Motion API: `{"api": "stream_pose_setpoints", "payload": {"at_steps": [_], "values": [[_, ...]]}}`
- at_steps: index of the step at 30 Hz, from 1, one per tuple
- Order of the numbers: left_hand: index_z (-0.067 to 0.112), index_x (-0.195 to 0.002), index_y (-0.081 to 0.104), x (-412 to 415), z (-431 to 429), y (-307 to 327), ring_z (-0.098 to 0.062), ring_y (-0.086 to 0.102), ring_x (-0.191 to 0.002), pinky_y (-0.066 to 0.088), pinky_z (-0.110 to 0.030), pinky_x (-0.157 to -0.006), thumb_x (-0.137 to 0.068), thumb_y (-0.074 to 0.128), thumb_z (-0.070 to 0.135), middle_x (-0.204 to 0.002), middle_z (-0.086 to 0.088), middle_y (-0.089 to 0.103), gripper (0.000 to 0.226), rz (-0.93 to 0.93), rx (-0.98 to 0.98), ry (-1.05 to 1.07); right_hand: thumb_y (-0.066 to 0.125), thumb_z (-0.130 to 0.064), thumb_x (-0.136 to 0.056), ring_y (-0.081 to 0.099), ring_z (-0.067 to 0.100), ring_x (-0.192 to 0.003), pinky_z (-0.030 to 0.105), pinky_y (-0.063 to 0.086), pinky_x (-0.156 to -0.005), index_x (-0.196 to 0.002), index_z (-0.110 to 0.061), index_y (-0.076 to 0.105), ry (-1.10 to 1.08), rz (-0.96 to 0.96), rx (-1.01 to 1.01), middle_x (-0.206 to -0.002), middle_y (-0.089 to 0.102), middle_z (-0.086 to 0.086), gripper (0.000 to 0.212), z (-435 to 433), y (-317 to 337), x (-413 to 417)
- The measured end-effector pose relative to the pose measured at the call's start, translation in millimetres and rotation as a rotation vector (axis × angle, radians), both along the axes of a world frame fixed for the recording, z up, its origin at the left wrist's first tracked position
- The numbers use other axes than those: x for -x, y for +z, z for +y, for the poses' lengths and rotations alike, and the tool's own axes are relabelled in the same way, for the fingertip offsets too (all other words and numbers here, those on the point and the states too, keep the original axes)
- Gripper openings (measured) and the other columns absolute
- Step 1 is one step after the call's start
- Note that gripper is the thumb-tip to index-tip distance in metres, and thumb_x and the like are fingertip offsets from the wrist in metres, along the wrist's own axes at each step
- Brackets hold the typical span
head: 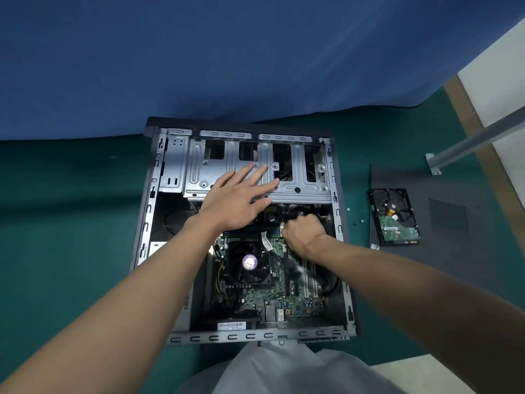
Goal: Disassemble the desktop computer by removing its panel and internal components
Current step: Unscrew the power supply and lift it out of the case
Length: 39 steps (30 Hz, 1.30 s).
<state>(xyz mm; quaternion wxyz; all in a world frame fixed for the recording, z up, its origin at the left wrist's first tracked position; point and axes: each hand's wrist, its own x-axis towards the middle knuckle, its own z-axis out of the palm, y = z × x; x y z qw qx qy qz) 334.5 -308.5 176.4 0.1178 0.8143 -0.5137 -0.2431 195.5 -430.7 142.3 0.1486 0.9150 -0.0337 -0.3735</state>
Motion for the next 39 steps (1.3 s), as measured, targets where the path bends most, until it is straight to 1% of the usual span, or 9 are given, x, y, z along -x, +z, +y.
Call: {"api": "stream_pose_setpoints", "payload": {"at_steps": [4, 8, 13, 16, 24, 26, 28, 32, 39], "values": [[0.055, -0.145, 0.014, -0.3, -0.1, 0.8, 0.001, -0.013, -0.144, -0.01, -0.027, -0.113, -0.101, 0.025, 0.054, -0.157, 0.023, -0.007, 0.046, 0.004, -0.007, 0.003, 0.046, -0.021, -0.098, 0.062, 0.026, -0.099, 0.035, 0.049, -0.071, -0.12, -0.015, 0.057, -0.125, 0.095, -0.104, -0.111, 0.063, 0.006, 0.025, -11.0, 6.2, -15.6], [0.055, -0.145, 0.015, 0.8, 0.0, 0.7, 0.002, -0.013, -0.144, -0.01, -0.027, -0.112, -0.101, 0.025, 0.054, -0.157, 0.023, -0.006, 0.045, 0.005, -0.005, 0.006, 0.047, -0.015, -0.097, 0.06, 0.024, -0.077, 0.033, 0.046, -0.064, -0.113, -0.01, 0.06, -0.033, -0.004, -0.038, -0.099, 0.068, 0.005, 0.022, 0.6, 2.2, -0.1], [0.055, -0.145, 0.016, 0.3, -0.5, 0.0, 0.002, -0.013, -0.144, -0.01, -0.028, -0.113, -0.101, 0.026, 0.054, -0.157, 0.024, -0.006, 0.046, 0.01, -0.008, 0.013, 0.042, -0.015, -0.097, 0.06, 0.026, -0.105, 0.032, 0.042, -0.07, -0.119, -0.015, 0.058, -0.09, -0.013, -0.07, -0.112, 0.064, 0.006, 0.027, -6.6, -1.9, -4.9], [0.056, -0.145, 0.015, 0.9, -0.8, -0.5, 0.002, -0.013, -0.143, -0.01, -0.028, -0.113, -0.101, 0.026, 0.054, -0.157, 0.024, -0.006, 0.046, 0.012, -0.015, 0.014, 0.044, -0.01, -0.096, 0.059, 0.026, -0.11, 0.034, 0.048, -0.078, -0.118, -0.014, 0.061, -0.114, 0.028, -0.043, -0.116, 0.064, 0.004, 0.028, -1.2, -9.4, -6.9], [0.056, -0.144, 0.015, 0.8, -0.6, -1.4, 0.002, -0.013, -0.143, -0.01, -0.028, -0.113, -0.101, 0.026, 0.054, -0.157, 0.024, -0.007, 0.045, 0.001, -0.016, 0.014, 0.044, -0.017, -0.099, 0.064, 0.024, -0.093, 0.032, 0.044, -0.059, -0.115, -0.01, 0.063, -0.099, 0.086, -0.016, -0.102, 0.067, 0.002, 0.026, -6.1, -15.1, -12.8], [0.056, -0.144, 0.016, 0.9, -0.8, -1.4, 0.002, -0.013, -0.143, -0.01, -0.028, -0.113, -0.101, 0.026, 0.054, -0.157, 0.024, -0.006, 0.045, 0.001, -0.016, 0.015, 0.047, -0.019, -0.098, 0.061, 0.021, -0.075, 0.029, 0.043, -0.053, -0.107, -0.01, 0.066, -0.074, 0.043, 0.026, -0.083, 0.064, 0.001, 0.023, 2.5, -13.5, -4.6], [0.056, -0.144, 0.015, 0.5, -1.1, -1.8, 0.002, -0.012, -0.144, -0.01, -0.028, -0.113, -0.1, 0.026, 0.054, -0.157, 0.024, -0.006, 0.045, -0.007, -0.019, 0.017, 0.048, -0.017, -0.097, 0.055, 0.019, -0.066, 0.028, 0.04, -0.047, -0.101, -0.01, 0.067, -0.041, 0.01, 0.043, -0.08, 0.064, 0.001, 0.021, 11.2, -12.1, 3.8], [0.057, -0.144, 0.015, 0.5, -1.8, -1.6, 0.002, -0.013, -0.143, -0.01, -0.029, -0.113, -0.1, 0.025, 0.055, -0.157, 0.024, -0.007, 0.045, -0.007, -0.032, 0.018, 0.047, -0.011, -0.096, 0.062, 0.025, -0.083, 0.033, 0.048, -0.061, -0.103, -0.01, 0.065, -0.021, -0.113, -0.053, -0.094, 0.068, 0.006, 0.019, 14.1, -0.7, 5.6], [0.056, -0.144, 0.015, 0.9, -1.7, -1.8, 0.002, -0.012, -0.143, -0.011, -0.029, -0.113, -0.101, 0.027, 0.054, -0.157, 0.025, -0.007, 0.045, 0.012, -0.038, 0.031, 0.058, -0.006, -0.084, 0.062, 0.035, -0.093, 0.035, 0.042, -0.063, -0.094, -0.008, 0.062, -0.362, -0.404, -0.192, -0.097, 0.066, 0.014, 0.01, 20.1, 50.7, 5.0]]}}
